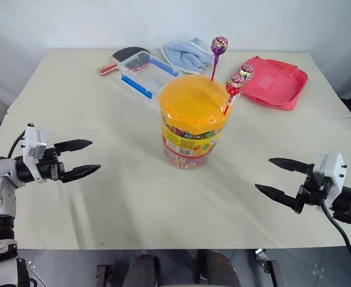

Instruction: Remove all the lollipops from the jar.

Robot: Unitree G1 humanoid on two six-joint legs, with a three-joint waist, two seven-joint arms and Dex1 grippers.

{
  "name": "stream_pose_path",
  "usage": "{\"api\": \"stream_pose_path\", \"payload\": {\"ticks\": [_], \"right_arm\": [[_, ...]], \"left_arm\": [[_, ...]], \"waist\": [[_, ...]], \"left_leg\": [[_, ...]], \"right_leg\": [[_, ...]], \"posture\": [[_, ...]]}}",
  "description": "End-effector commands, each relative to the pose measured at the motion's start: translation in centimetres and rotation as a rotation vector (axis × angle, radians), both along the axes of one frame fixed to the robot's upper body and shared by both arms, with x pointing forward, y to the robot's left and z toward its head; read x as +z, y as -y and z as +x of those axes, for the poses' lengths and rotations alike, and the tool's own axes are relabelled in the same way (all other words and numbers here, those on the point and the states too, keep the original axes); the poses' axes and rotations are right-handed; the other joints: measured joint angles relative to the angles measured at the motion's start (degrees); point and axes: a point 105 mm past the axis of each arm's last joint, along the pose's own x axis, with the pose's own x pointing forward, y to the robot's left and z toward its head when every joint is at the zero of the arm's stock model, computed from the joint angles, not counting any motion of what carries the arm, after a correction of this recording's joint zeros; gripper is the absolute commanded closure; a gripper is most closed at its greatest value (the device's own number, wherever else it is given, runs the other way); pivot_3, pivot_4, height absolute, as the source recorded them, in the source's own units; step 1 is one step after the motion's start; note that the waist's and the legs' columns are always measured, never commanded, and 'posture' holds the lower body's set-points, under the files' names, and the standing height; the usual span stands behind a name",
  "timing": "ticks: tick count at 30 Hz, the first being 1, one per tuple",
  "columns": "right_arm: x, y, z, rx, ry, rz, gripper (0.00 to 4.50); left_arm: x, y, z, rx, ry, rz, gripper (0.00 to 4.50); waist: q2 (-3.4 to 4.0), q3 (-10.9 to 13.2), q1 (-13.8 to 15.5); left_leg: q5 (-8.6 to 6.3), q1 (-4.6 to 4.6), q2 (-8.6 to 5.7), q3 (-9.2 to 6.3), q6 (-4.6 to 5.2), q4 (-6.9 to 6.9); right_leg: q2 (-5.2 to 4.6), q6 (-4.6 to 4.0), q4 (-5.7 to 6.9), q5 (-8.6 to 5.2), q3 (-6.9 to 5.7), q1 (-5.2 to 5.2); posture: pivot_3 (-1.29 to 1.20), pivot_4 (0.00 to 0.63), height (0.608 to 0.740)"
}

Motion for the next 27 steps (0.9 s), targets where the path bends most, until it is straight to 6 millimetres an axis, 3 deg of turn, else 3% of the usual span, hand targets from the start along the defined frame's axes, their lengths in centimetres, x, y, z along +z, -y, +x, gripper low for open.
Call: {"api": "stream_pose_path", "payload": {"ticks": [1, 8, 13, 19, 23, 27], "right_arm": [[0.8, 0.2, 0.0, -0.007, 0.028, -0.012, 0.01], [1.5, -0.2, -0.3, -0.029, 0.040, 0.001, 0.01], [3.2, -0.8, -0.5, -0.059, 0.052, 0.031, 0.01], [6.9, -2.9, -0.6, -0.044, 0.106, 0.074, 0.01], [10.1, -4.9, 0.5, -0.011, 0.193, 0.124, 0.01], [12.5, -6.9, 1.0, 0.082, 0.228, 0.169, 0.01]], "left_arm": [[1.2, -0.3, -0.2, 0.014, 0.029, 0.012, 0.00], [1.2, 0.4, -0.5, -0.011, 0.002, 0.000, 0.00], [2.0, 0.8, -0.3, -0.028, 0.023, 0.002, 0.00], [3.5, 1.1, -0.2, -0.078, 0.038, -0.040, 0.00], [4.9, 2.0, 0.1, -0.138, 0.095, -0.055, 0.00], [6.3, 2.8, 0.2, -0.203, 0.148, -0.059, 0.00]], "waist": [[0.00, 0.00, -0.01], [0.00, 0.00, -0.02], [0.00, 0.00, -0.02], [0.00, 0.00, -0.04], [0.00, 0.00, -0.17], [-0.01, -0.01, -0.16]], "left_leg": [[0.00, 0.00, 0.00, 0.00, 0.00, 0.02], [-0.01, -0.01, 0.02, 0.00, 0.01, 0.16], [-0.02, -0.01, 0.03, 0.00, 0.01, 0.23], [-0.04, -0.07, 0.06, -0.02, 0.01, 0.43], [-0.06, -0.09, 0.06, -0.02, 0.02, 0.47], [-0.04, -0.64, 0.05, 0.05, 0.01, 0.65]], "right_leg": [[0.00, 0.00, 0.02, 0.00, 0.01, 0.00], [0.00, 0.00, 0.11, 0.00, 0.05, 0.00], [0.00, 0.00, 0.15, 0.00, 0.06, 0.00], [0.00, 0.00, 0.23, 0.00, 0.06, -0.01], [0.00, 0.00, 0.27, 0.00, 0.07, -0.02], [0.00, 0.00, 0.53, 0.01, 0.18, -0.68]], "posture": [[0.00, 0.150, 0.740], [0.00, 0.150, 0.740], [0.00, 0.150, 0.740], [0.00, 0.150, 0.740], [0.00, 0.150, 0.740], [0.00, 0.150, 0.740]]}}
